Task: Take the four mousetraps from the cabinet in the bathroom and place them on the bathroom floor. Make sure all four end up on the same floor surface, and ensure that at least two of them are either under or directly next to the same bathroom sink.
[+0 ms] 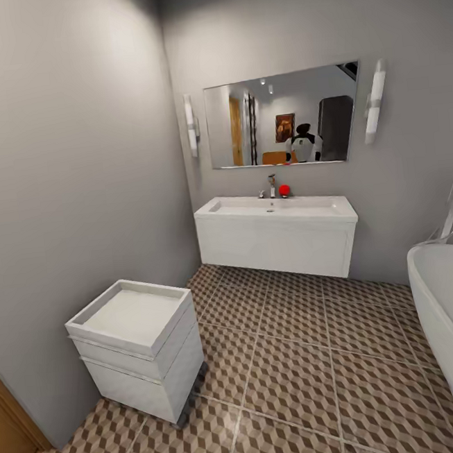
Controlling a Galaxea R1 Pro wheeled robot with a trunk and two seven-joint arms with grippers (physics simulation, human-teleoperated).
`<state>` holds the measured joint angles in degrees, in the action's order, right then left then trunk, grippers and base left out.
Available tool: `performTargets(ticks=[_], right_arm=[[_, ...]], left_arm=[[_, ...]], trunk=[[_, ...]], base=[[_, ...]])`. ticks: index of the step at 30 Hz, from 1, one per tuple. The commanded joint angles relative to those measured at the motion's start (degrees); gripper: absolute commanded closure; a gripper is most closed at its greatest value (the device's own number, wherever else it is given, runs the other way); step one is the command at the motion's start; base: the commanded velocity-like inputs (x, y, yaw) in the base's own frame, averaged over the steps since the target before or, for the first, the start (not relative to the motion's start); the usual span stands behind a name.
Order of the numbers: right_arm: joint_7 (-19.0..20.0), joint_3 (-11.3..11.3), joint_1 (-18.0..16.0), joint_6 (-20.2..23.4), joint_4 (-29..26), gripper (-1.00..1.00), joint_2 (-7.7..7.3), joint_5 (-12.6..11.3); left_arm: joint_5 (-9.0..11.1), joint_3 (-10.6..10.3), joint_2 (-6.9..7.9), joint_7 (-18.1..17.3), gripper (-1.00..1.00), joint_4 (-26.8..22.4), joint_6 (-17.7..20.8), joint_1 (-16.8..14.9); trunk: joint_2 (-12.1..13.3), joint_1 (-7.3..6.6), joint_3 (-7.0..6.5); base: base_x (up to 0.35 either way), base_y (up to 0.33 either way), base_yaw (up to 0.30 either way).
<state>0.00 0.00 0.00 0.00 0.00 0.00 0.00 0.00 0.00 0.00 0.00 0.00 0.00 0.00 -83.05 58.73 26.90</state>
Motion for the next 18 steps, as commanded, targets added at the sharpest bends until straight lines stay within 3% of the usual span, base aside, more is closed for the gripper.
performTargets(ticks=[1, 6, 10, 18], right_arm=[[0.0, 0.1, -0.3, -0.1, -0.3, -1.00, 0.33, 0.0], [0.2, 0.1, -0.3, -0.1, -0.3, -1.00, 0.62, 0.1], [0.2, 0.2, -0.4, -0.1, -1.5, -1.00, 1.62, 0.1], [0.3, 0.1, -0.4, -0.1, -2.2, -1.00, 1.75, 0.1]], left_arm=[[0.0, 0.1, 0.01, -0.1, -1.00, 0.1, -0.1, 0.2], [0.0, 0.1, -0.18, -0.1, -1.00, 0.1, -0.1, 0.2], [0.1, 0.2, 0.75, -0.1, -1.00, 0.1, -0.1, 0.3], [0.2, 0.1, 0.80, -0.2, -1.00, 0.4, -0.1, 0.4]], trunk=[[0.0, 0.00, 0.03], [0.0, 0.00, 0.03], [0.0, 0.00, 0.03], [0.0, 0.00, 0.03]], base=[[0.000, 0.000, 0.000], [0.000, 0.000, 0.000], [0.000, 0.000, 0.000], [0.000, 0.000, 0.000]])
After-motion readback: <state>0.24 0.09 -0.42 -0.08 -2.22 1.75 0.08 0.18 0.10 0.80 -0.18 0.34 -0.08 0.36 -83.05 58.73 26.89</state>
